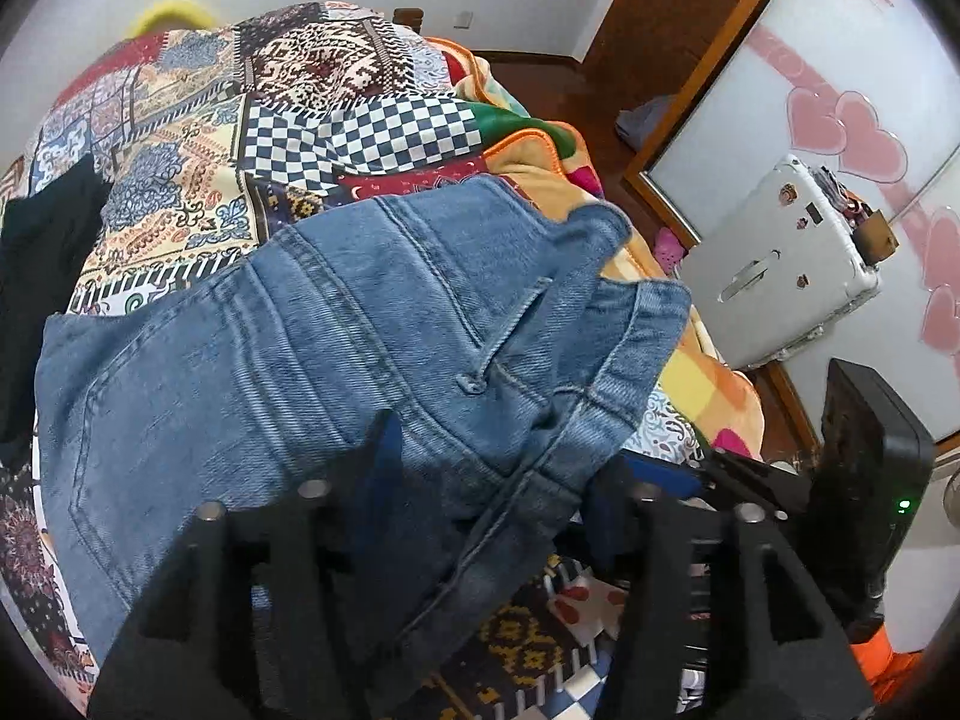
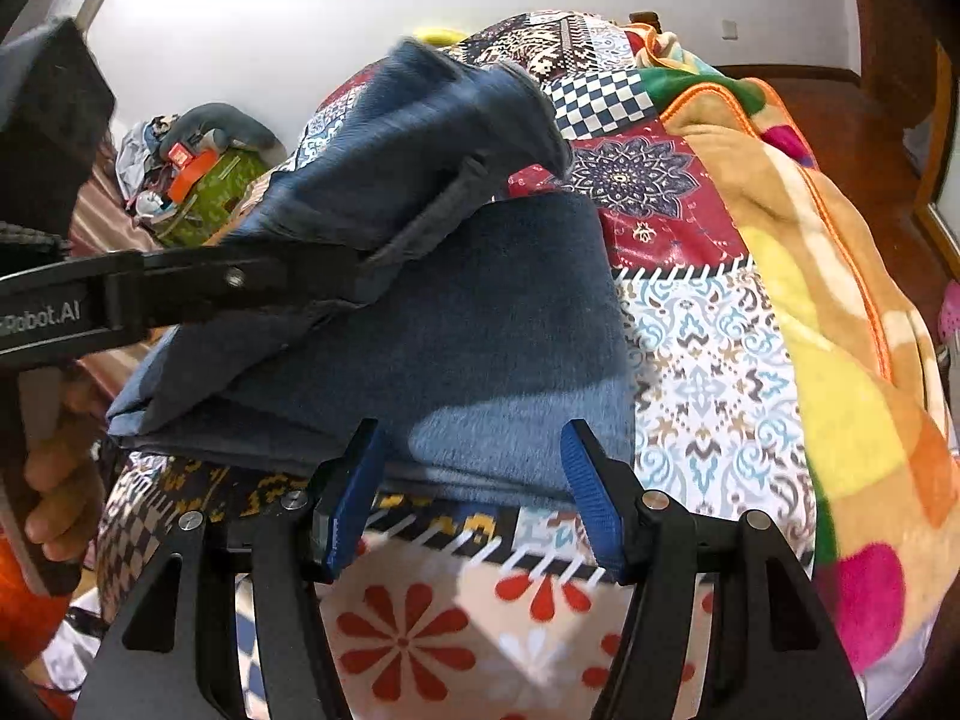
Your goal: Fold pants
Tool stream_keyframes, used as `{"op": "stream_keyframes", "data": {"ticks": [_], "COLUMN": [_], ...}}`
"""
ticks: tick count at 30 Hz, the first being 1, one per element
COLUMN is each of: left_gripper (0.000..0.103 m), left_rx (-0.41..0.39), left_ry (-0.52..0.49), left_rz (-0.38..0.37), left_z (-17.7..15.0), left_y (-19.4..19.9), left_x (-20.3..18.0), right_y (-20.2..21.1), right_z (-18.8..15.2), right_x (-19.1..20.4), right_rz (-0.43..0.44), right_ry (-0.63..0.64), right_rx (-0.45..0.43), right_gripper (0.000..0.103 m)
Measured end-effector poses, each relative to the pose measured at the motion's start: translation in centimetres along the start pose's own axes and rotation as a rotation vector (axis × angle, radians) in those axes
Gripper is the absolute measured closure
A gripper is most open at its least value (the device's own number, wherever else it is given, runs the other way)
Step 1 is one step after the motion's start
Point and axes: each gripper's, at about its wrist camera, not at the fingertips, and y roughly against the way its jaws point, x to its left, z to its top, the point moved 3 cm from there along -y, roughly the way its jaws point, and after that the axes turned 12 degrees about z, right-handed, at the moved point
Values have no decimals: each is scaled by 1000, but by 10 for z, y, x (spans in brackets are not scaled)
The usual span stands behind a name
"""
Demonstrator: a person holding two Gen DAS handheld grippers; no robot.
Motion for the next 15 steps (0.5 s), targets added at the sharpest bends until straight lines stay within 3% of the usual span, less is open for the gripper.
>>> {"op": "stream_keyframes", "data": {"ticks": [4, 6, 9, 11, 15], "left_gripper": [40, 22, 2, 1, 1], "left_rx": [12, -10, -121, -172, -189], "left_ry": [-9, -25, -22, -9, 43], "left_rz": [-34, -24, 68, 127, 245], "left_z": [-5, -9, -8, -2, 20], "left_y": [9, 22, 50, 61, 60], "left_x": [7, 8, 21, 39, 89], "right_y": [6, 8, 9, 10, 10], "right_z": [-6, -8, -9, -10, -13], "right_x": [4, 6, 6, 7, 13], "right_rz": [1, -1, -8, -3, -2], "right_ry": [-17, -20, -26, -28, -14], "right_rx": [9, 15, 18, 15, 22], "right_gripper": [45, 45, 45, 45, 45]}}
